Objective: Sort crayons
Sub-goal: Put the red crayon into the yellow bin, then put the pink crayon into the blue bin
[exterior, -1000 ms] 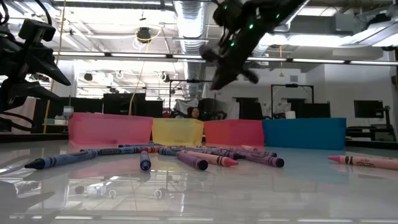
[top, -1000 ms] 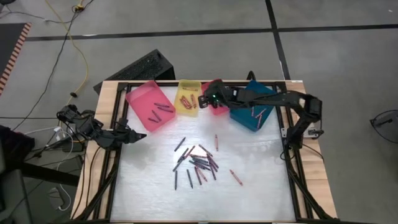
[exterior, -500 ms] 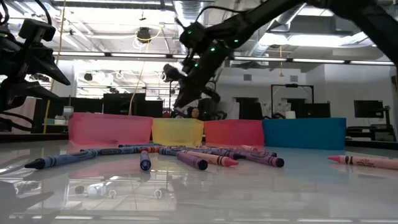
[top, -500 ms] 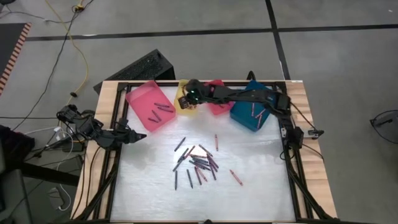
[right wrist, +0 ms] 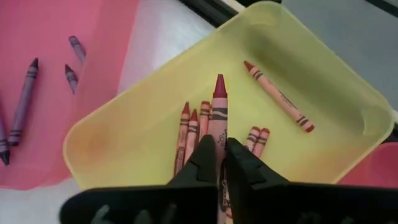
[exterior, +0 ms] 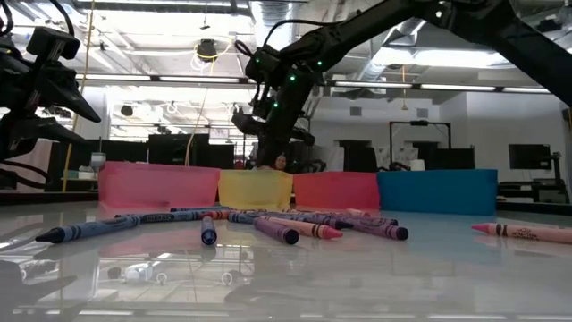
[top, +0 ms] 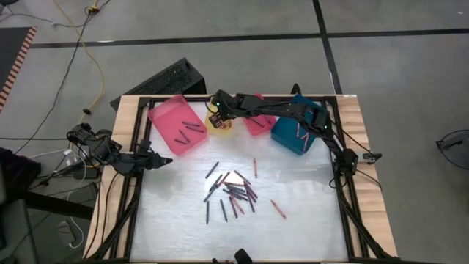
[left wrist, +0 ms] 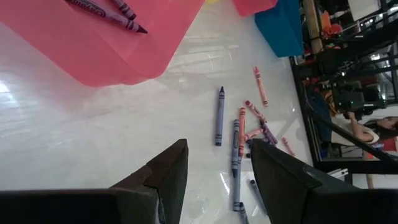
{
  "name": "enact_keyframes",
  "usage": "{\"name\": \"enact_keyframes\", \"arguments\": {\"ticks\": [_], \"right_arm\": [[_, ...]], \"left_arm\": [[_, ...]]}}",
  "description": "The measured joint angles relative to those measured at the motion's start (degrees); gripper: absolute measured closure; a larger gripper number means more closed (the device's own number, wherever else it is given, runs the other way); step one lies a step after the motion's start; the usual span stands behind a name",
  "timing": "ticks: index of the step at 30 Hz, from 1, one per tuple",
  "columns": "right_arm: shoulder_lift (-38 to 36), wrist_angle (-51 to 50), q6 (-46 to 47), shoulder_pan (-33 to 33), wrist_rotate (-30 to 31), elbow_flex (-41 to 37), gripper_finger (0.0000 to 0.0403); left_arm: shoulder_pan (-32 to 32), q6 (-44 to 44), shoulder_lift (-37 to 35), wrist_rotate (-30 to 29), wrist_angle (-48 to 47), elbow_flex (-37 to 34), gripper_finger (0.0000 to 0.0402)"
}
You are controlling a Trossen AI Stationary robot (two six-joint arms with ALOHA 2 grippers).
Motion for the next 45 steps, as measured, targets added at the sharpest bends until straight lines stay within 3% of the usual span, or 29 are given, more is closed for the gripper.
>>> {"name": "enact_keyframes", "arguments": {"ticks": [6, 12, 16, 20, 27, 37, 45], "right_arm": [[-0.3, -0.7, -0.2, -0.6, -0.6, 0.0, 0.0346], [-3.0, -4.0, -1.4, -0.8, -4.5, 0.3, 0.0338], [-6.3, -16.6, 0.1, 0.4, -8.4, 1.3, 0.0337], [-10.2, -32.2, 4.8, 4.2, -8.4, 1.7, 0.0337], [-11.0, -48.9, 17.0, 14.5, -2.6, 0.9, 0.0337], [-11.0, -46.8, 30.8, 23.4, -1.7, -10.4, 0.0336], [-12.1, -32.6, 37.3, 26.5, -3.0, -17.6, 0.0336]], "left_arm": [[0.0, 0.0, 0.0, 0.0, -0.1, 0.0, 0.0236], [0.0, 0.4, 0.0, -0.1, -0.1, 0.0, 0.0236], [0.0, 0.4, 0.0, 0.1, -0.1, 0.0, 0.0236], [0.0, 0.6, 0.0, 0.1, -0.2, 0.0, 0.0236], [0.0, 0.3, 0.0, 0.0, -0.1, 0.0, 0.0236], [0.0, 1.1, 0.0, 0.2, 0.0, 0.0, 0.0236], [0.0, 1.5, 0.0, 0.2, 0.1, 0.0, 0.0236]]}}
